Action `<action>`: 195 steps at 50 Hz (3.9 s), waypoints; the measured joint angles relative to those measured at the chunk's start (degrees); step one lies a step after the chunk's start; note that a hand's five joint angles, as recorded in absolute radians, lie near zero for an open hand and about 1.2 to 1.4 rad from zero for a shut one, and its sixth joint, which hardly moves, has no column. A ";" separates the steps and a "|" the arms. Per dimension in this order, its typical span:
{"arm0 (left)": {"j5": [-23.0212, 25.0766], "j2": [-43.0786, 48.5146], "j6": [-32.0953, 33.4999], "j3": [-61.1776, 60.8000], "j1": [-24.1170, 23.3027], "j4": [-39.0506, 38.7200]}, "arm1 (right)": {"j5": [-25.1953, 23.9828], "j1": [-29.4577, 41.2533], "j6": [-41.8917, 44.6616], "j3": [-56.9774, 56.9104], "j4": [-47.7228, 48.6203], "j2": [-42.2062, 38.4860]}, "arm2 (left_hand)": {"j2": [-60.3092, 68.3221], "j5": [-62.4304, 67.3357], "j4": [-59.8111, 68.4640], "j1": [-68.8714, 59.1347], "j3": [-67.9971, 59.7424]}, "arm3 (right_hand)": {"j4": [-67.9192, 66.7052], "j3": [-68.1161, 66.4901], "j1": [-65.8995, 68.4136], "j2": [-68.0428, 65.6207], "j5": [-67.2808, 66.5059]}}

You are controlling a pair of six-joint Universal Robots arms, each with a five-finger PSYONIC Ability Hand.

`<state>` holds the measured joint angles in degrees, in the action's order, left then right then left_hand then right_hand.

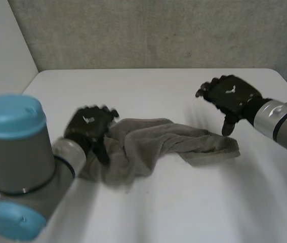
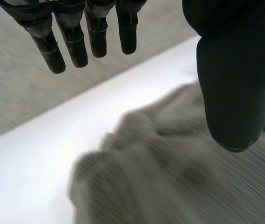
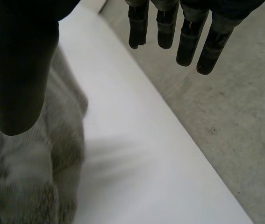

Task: Fold the towel.

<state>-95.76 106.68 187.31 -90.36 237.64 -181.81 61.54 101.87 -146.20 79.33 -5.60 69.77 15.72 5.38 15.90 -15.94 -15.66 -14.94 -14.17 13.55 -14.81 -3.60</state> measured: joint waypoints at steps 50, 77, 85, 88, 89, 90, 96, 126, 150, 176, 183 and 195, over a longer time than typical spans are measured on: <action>9.57 21.07 -0.01 24.42 8.27 18.00 | 7.34 -0.18 -14.48 -6.47 -5.01 -7.75 | 53.54 52.83 53.36 -51.51 -53.48 | 0.00 0.00 -0.06 0.00 0.00; 9.97 -3.44 11.82 4.70 7.19 17.36 | 6.56 0.96 -12.91 -35.37 -28.06 -23.71 | 53.99 53.23 53.80 -51.78 -53.97 | 0.00 0.00 -0.03 0.00 0.00; 10.02 -9.30 12.42 -1.05 6.85 16.86 | 6.98 1.38 -10.96 -40.86 -33.28 -29.76 | 53.99 53.23 53.85 -51.78 -53.98 | 0.00 0.00 -0.01 0.00 -0.01; 10.05 -11.08 12.40 -2.53 6.85 16.35 | 7.14 1.45 -10.69 -41.23 -33.76 -30.97 | 54.00 53.23 53.89 -51.78 -53.98 | -0.76 -1.25 1.75 -0.77 -1.72; 10.05 -11.82 12.40 -3.12 6.86 15.94 | 7.25 1.52 -10.55 -41.24 -33.83 -31.47 | 54.00 53.23 53.89 -51.78 -53.99 | -2.79 -3.47 4.15 -2.65 -4.26; 10.06 -12.36 12.40 -3.60 6.87 15.52 | 7.35 1.61 -10.41 -41.25 -33.83 -31.83 | 54.00 53.23 53.90 -51.78 -53.98 | -5.48 -6.22 7.29 -5.59 -7.58; 10.07 -13.31 12.52 -4.74 7.03 13.32 | 8.45 2.45 -8.54 -41.25 -33.52 -33.48 | 54.00 53.23 53.91 -51.78 -53.99 | -35.32 -36.21 37.53 -36.01 -37.08; 3.05 19.75 15.85 60.93 8.87 -3.99 | 22.53 8.84 -3.97 -43.23 8.25 -20.40 | 54.05 53.23 53.96 -51.78 -54.07 | -61.82 -62.00 61.24 -61.34 -62.50; 3.21 5.20 15.48 -1.23 9.93 -11.48 | 12.88 6.42 25.22 -1.61 3.72 -16.33 | 54.07 53.24 53.97 -51.78 -54.15 | -61.82 -62.29 61.23 -61.35 -62.72; 5.20 -10.07 15.60 -16.84 10.12 -11.64 | 7.54 -1.65 0.06 0.34 -2.59 -0.55 | 54.07 53.24 53.97 -51.78 -54.15 | 0.00 0.04 0.16 0.03 -0.15; 5.19 -11.67 15.72 -16.80 11.14 -11.64 | 7.32 -1.27 -12.46 -15.95 -12.62 -10.23 | 54.07 53.24 53.97 -51.78 -54.15 | -4.41 -5.10 6.29 -4.00 -6.71; 5.28 -14.31 15.71 -16.73 12.49 -11.65 | 3.12 1.43 -19.84 -39.32 -29.82 -29.21 | 54.07 53.24 53.97 -51.78 -54.15 | -6.42 -6.59 8.08 -4.55 -9.05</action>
<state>-90.48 92.38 203.02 -107.09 250.14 -193.45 64.67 103.30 -166.04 40.01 -35.41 40.56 69.79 58.63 69.87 -67.71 -69.81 -21.36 -20.76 21.64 -19.36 -12.66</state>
